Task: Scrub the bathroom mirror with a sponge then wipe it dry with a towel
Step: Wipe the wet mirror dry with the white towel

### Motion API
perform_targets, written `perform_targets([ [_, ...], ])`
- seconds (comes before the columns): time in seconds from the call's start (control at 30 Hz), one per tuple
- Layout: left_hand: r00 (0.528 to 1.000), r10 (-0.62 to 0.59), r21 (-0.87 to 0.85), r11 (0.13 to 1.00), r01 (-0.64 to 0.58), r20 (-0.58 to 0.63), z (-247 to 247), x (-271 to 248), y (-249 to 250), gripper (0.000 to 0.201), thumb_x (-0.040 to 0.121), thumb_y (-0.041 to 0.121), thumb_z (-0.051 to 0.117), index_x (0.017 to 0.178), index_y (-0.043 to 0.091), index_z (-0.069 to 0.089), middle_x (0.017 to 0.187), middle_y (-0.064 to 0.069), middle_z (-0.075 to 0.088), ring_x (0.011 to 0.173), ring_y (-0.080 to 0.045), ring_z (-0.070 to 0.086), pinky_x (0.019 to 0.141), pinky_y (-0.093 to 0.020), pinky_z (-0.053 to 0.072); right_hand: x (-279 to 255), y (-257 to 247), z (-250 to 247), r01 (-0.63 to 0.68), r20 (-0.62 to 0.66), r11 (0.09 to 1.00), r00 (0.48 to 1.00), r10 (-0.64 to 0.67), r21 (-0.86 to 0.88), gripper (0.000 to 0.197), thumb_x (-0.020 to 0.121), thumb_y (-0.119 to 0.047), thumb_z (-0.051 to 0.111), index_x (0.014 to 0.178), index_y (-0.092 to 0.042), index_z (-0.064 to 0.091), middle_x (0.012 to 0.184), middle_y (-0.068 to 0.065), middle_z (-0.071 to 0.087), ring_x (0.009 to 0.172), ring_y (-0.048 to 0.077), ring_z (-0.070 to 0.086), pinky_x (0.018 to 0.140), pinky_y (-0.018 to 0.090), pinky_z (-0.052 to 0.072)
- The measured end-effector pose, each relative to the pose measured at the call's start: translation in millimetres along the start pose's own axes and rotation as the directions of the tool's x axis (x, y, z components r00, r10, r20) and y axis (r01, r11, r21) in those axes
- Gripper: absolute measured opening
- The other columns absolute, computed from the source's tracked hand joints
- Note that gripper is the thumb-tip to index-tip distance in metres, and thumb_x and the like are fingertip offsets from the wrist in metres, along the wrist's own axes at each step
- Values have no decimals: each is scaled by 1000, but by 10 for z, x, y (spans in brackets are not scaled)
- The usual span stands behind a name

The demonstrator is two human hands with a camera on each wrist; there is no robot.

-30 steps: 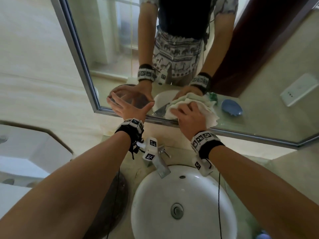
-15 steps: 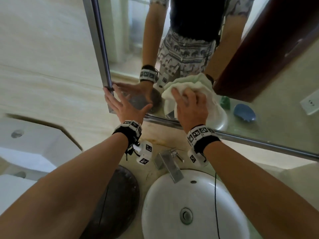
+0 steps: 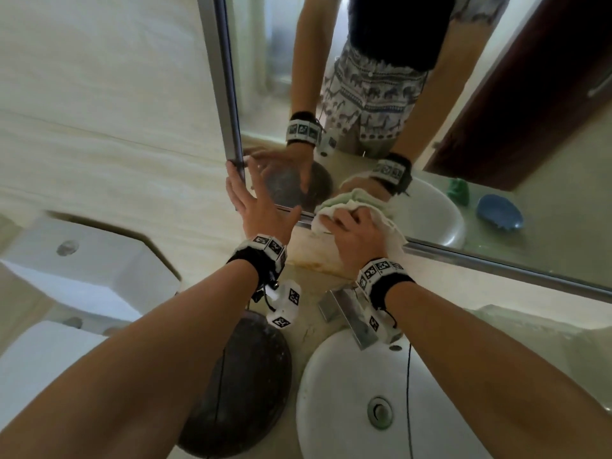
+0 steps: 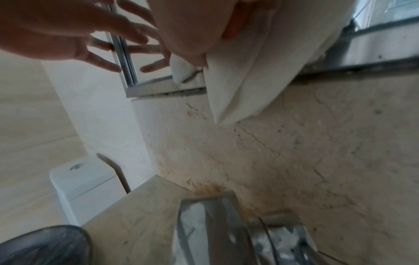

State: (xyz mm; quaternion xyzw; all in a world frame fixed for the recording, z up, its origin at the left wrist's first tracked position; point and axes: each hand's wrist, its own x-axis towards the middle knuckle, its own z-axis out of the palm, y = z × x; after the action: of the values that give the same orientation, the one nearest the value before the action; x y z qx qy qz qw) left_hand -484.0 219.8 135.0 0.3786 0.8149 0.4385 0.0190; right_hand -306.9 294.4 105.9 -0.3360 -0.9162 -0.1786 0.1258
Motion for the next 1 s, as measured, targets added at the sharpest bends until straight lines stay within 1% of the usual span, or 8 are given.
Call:
perform_targets([
  [0.13,990,134,52,990,-132,-33,-375,125,-203,109,65,22,88,150,24,18,154,-18,23,138,-39,32,101,-53,48,120,-14,-217,28,-20,997,999,-26,73,42,71,-12,74,109,-29,68,109,-1,59,96,32,47,71,41,51],
  [0.27,959,265,390,877,-282,97,-711,364,-366,121,68,43,83,157,16,6,162,-21,5,149,-42,8,114,-62,26,574,-164,-786,37,-317,991,948,4,125,34,76,-5,66,103,-26,69,105,0,59,94,31,47,80,40,44],
  [0.4,919,341,474,787,-395,201,-853,623,-504,131,69,50,81,156,17,-11,164,-12,-10,150,-39,-5,112,-70,20,1169,-324,-1285,11,-538,998,843,26,66,36,84,-9,55,115,-25,64,112,5,55,96,32,45,82,37,42],
  [0.53,908,354,478,772,-419,224,-799,740,-615,140,64,50,85,153,22,-19,165,-10,-6,149,-42,-2,108,-71,26,1187,-467,-969,95,-493,988,858,-144,-122,38,87,-12,52,121,-26,60,114,2,49,94,29,41,74,39,47],
  [0.67,900,396,511,743,-432,185,-714,763,-678,131,67,56,77,153,20,-14,165,-11,0,149,-43,3,106,-67,34,1078,-697,-473,227,-374,965,890,-259,-129,33,94,-14,43,121,-23,58,116,-1,53,94,27,41,66,35,49],
  [0.77,898,402,557,711,-429,179,-676,798,-754,130,68,62,74,154,20,-15,165,-10,-1,149,-43,3,105,-65,37,1009,-898,-167,285,-326,952,894,-307,-114,34,95,-8,35,116,-20,59,116,-1,44,95,26,41,64,34,50],
  [0.93,878,456,507,728,-461,144,-680,802,-792,97,84,69,35,151,23,-18,164,-13,5,148,-46,7,104,-66,37,959,-1030,-43,275,-288,959,915,-283,-69,31,90,-12,42,110,-24,63,114,-4,50,95,26,43,58,32,48],
  [1.0,878,459,503,731,-461,137,-670,816,-832,109,80,65,54,151,24,-18,164,-15,7,147,-48,9,101,-66,40,919,-976,-88,304,-209,950,926,-314,-76,32,88,-13,46,113,-25,61,114,-5,56,96,27,46,60,33,49],
])
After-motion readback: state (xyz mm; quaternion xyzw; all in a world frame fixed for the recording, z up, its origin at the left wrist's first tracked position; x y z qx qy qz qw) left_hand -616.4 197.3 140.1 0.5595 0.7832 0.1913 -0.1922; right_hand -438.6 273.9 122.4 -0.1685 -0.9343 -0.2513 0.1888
